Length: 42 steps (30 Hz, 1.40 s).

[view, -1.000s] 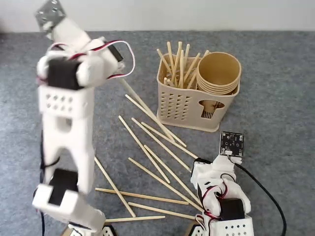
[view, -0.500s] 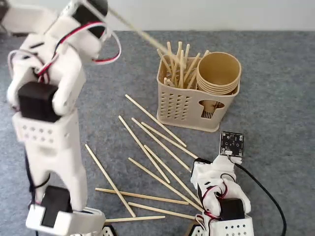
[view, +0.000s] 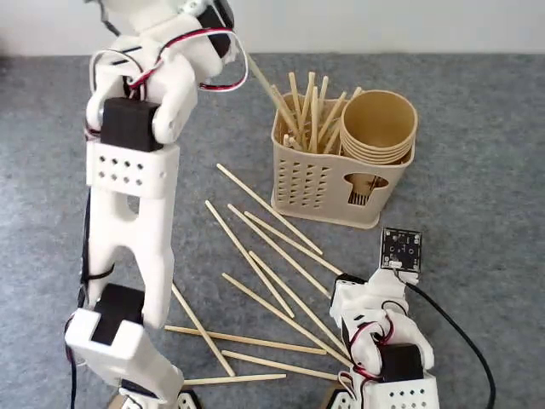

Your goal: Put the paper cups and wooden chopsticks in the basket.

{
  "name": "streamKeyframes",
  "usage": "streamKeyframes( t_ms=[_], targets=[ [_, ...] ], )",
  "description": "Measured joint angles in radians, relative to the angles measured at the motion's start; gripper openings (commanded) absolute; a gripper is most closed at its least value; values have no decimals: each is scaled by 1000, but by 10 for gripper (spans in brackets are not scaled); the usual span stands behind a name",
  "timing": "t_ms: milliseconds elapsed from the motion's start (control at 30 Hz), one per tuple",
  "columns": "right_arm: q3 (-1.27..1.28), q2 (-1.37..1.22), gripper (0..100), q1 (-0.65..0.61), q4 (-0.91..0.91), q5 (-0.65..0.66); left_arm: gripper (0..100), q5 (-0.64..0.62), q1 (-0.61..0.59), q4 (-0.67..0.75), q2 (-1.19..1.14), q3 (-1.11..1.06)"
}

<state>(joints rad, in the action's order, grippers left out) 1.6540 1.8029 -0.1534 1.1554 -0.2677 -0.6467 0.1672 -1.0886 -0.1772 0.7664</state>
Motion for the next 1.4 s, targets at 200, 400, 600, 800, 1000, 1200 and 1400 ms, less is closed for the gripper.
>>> streamKeyframes(
  t_ms=[200, 400, 600, 800, 1000, 1200, 1400],
  targets=[
    [0, 0, 9, 0, 0, 0, 179, 78, 60, -129, -38, 0],
    [0, 0, 9, 0, 0, 0, 290, 68, 100, -279, -38, 15],
    [0, 0, 9, 0, 0, 0, 290, 57, 68, -427, -38, 209],
    [0, 0, 12, 11, 0, 0, 290, 57, -52, -632, -37, 377],
    [0, 0, 12, 11, 0, 0, 143, 57, -249, -646, -37, 362],
    [0, 0, 12, 11, 0, 0, 17, 104, -308, -646, 32, 153],
    [0, 0, 12, 11, 0, 0, 13, 146, -308, -646, 338, -236]
  ],
)
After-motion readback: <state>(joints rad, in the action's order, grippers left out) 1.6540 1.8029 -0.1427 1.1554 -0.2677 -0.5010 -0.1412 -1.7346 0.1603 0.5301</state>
